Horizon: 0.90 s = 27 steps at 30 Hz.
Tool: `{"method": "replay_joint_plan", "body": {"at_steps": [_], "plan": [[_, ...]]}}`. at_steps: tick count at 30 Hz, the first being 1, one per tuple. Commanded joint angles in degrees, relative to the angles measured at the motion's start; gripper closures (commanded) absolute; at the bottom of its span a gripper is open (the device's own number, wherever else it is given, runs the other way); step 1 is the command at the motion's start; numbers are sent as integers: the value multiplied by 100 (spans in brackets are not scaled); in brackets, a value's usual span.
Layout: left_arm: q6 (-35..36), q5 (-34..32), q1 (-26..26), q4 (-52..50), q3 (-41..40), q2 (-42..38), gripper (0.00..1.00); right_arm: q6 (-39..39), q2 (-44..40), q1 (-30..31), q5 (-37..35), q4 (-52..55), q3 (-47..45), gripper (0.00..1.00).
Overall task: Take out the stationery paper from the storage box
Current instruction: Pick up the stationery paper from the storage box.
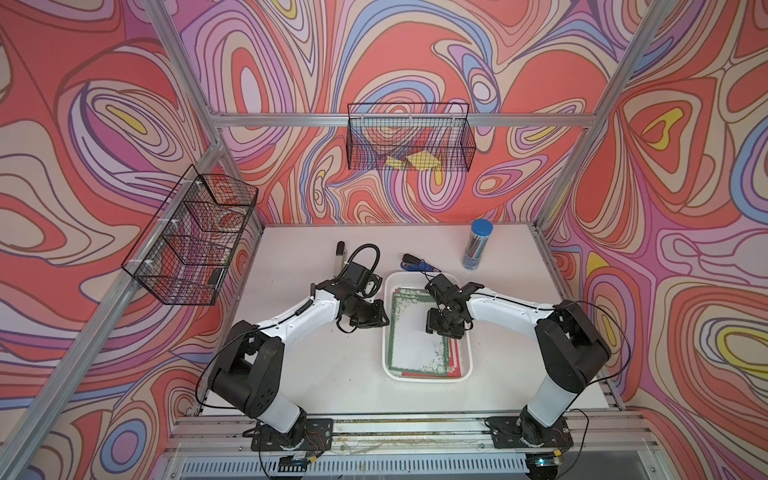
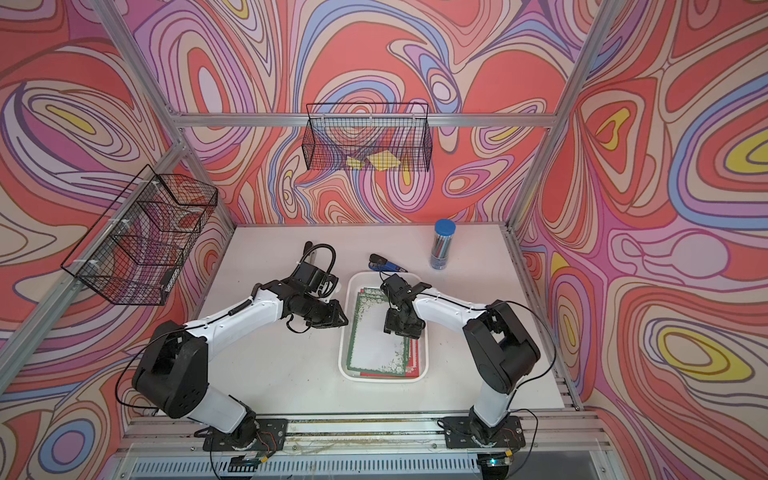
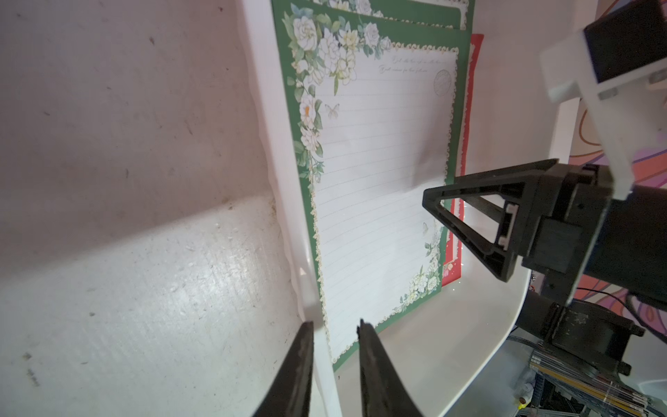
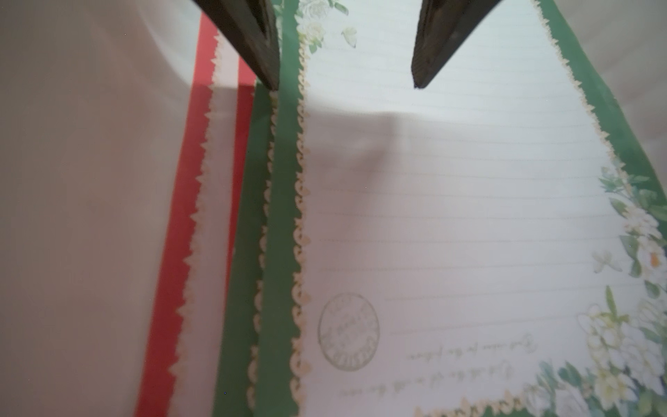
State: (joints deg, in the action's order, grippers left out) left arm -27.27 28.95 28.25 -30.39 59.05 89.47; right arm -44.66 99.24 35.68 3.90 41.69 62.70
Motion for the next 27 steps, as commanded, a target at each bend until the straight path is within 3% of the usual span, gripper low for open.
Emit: {"method": "replay_joint_plan", "body": {"at_steps": [1,18,27], "plan": [[-18,33,33,-153,37,81,74,-46,52,18,14,-65,-2,39],[-24,50,43,-125,27,97,73,-29,-317,18,469,-605,-202,58],[-16,49,41,-134,21,115,73,-82,-196,25,472,-734,-357,57]]}}
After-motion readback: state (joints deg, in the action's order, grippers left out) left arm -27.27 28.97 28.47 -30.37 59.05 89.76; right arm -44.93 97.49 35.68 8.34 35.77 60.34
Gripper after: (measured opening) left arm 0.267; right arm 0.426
